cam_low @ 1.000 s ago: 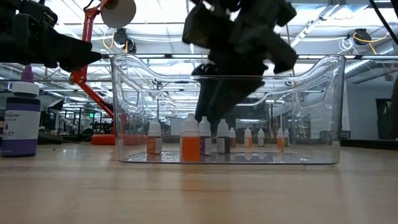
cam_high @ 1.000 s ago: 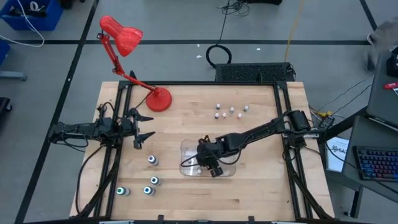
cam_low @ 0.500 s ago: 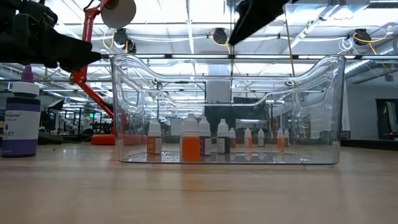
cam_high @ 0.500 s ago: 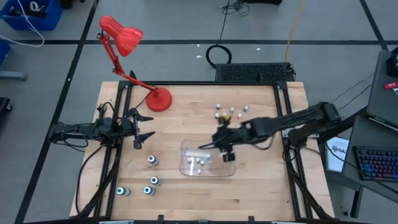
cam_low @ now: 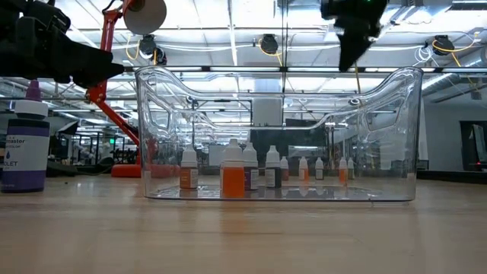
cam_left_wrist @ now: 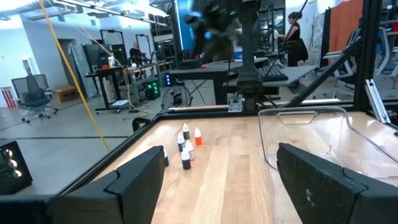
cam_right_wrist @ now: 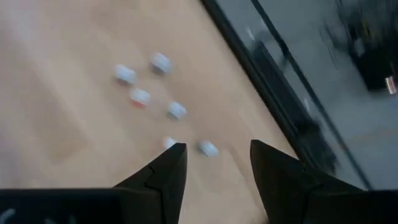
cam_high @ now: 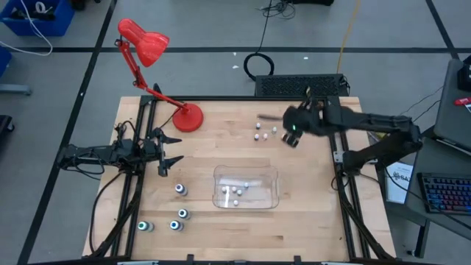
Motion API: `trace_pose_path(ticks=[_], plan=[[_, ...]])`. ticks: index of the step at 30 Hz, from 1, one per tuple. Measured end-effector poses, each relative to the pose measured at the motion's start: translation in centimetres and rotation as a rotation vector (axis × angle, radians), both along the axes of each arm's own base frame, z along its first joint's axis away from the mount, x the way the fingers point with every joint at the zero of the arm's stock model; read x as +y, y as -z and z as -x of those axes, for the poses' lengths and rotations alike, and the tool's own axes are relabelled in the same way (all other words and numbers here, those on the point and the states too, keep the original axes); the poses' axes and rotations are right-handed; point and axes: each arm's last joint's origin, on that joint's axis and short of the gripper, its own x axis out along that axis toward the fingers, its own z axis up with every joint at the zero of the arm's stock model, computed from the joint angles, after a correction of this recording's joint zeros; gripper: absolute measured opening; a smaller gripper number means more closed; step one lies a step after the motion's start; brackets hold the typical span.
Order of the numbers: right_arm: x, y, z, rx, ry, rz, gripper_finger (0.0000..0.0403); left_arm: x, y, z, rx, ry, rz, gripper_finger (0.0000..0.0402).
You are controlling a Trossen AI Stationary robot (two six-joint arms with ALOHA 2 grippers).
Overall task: Pick & Place food coloring
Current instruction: Put the small green food coloring bottle into the transparent bin
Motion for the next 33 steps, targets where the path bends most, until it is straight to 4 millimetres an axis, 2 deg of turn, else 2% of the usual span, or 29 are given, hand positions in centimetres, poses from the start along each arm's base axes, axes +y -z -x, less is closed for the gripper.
trace_pose_path(ticks=[3,7,11,14,19,25,33], plan=[[-2.7,1.1,0.6,-0.007,0.122,-0.042,0.0169,0.0,0.0,0.0,0.0,0.0,0.0,0.0306],[-5.6,4.2,1.0,-0.053,0.152,-0.186,0.0169,0.0,0.0,0.0,0.0,0.0,0.0,0.0306],[-7.7,7.8,1.8,-0.105,0.159,-0.281,0.0169,0.0,0.0,0.0,0.0,0.0,0.0,0.0306],[-8.7,9.7,2.7,-0.115,0.183,-0.325,0.017,0.0,0.0,0.0,0.0,0.0,0.0,0.0306],[-9.5,11.9,4.1,-0.091,0.243,-0.351,0.0171,0.0,0.0,0.0,0.0,0.0,0.0,0.0306],[-9.3,14.0,4.7,-0.088,0.246,-0.353,0.0171,0.0,0.0,0.0,0.0,0.0,0.0,0.0306],[-9.3,14.5,4.6,-0.121,0.23,-0.359,0.0171,0.0,0.0,0.0,0.0,0.0,0.0,0.0306]])
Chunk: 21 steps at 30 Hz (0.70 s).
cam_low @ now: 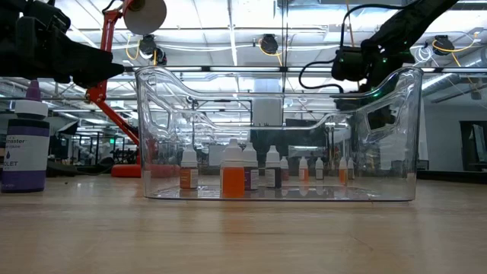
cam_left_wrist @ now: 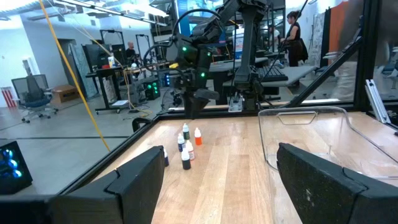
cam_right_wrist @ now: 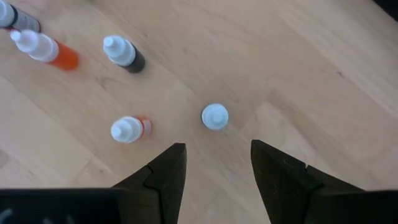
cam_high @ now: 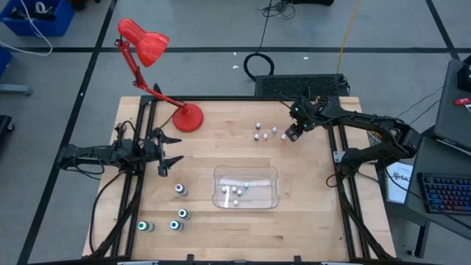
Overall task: Pick & Place food coloring
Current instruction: Put the small green food coloring bottle into the transparent bin
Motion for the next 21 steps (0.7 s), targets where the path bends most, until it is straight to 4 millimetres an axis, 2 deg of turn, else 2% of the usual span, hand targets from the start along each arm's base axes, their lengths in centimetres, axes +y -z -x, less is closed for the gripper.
trace_pose_path(ticks=[8,21], plan=[[-0.2,0.3,-0.3,-0.003,-0.002,0.004,0.0171,0.0,0.0,0.0,0.0,0.0,0.0,0.0306],[-1.3,3.0,-1.6,0.046,-0.039,-0.014,0.0171,0.0,0.0,0.0,0.0,0.0,0.0,0.0306]])
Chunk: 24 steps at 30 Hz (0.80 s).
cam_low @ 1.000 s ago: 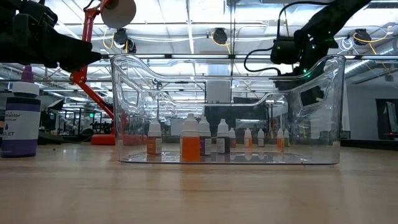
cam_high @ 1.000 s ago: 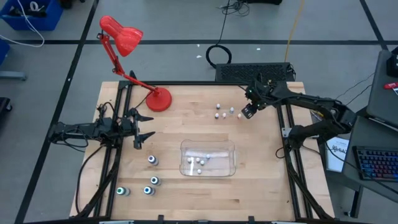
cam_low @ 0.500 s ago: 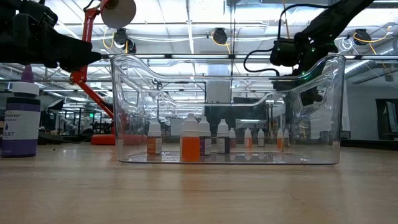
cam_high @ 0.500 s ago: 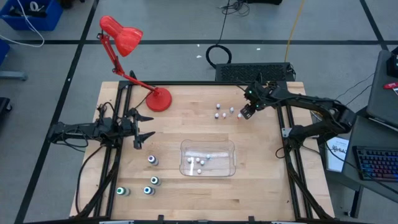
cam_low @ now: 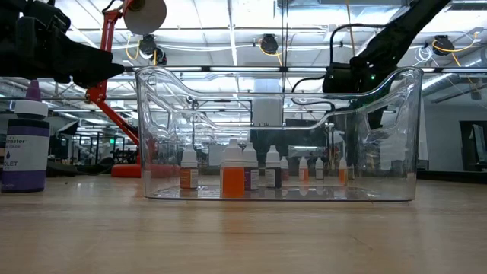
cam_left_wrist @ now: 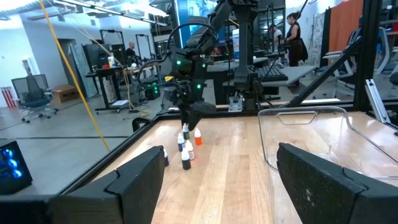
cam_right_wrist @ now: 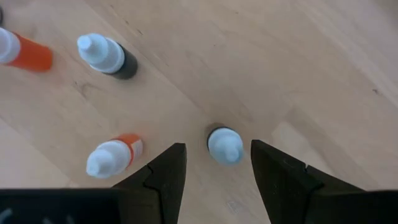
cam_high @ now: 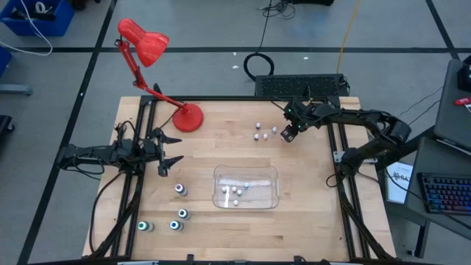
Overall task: Pick & Place food coloring
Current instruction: Put the small green food coloring bottle into the transparent bin
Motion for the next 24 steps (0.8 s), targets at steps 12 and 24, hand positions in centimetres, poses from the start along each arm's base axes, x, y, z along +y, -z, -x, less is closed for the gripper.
trace_pose_path(ticks=[12,24], plan=[[-0.18,0.05,-0.21,-0.014,-0.003,0.013,0.0171,0.0,0.0,0.0,0.0,0.0,0.0,0.0306],[-0.13,0.08,-0.13,-0.007,0.003,0.006,0.0147,0.0,-0.01,0.0,-0.001,0.0,0.0,0.0306]])
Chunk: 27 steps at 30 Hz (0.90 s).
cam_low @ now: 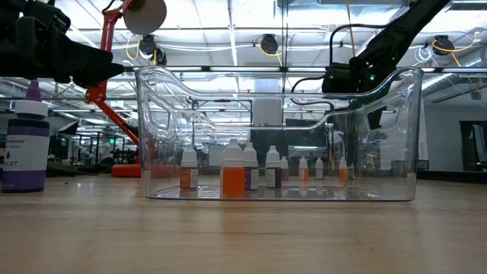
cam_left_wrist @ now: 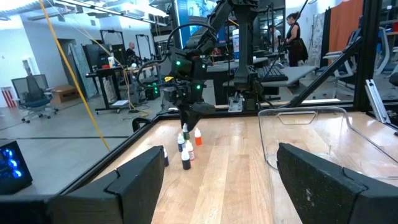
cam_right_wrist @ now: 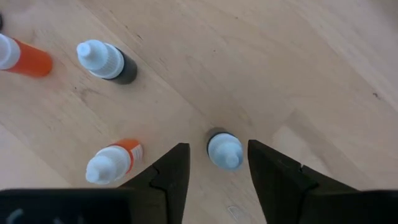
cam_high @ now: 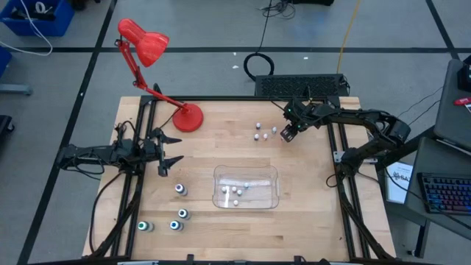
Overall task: Pick & Place food coloring
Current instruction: Put the small green food coloring bottle into the transparent bin
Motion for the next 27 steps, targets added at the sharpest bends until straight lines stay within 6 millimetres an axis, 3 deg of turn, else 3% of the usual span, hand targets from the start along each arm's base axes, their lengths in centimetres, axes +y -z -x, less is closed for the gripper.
trace_pose_path(ticks=[14,19,23,27], plan=[[-0.3,-0.2,-0.4,-0.028,-0.046,0.046,0.004,0.0,0.0,0.0,0.0,0.0,0.0,0.0306],[-0.2,-0.4,-0.3,-0.017,-0.078,0.052,0.0035,0.0,0.0,0.0,0.001,0.0,0.0,0.0306],[0.6,-2.4,-0.6,-0.01,-0.109,0.045,0.0035,0.0,0.0,0.0,0.0,0.0,0.0,0.0306],[2.6,-5.9,-1.2,-0.043,-0.168,0.059,0.0035,0.0,0.0,0.0,0.0,0.0,0.0,0.0306]])
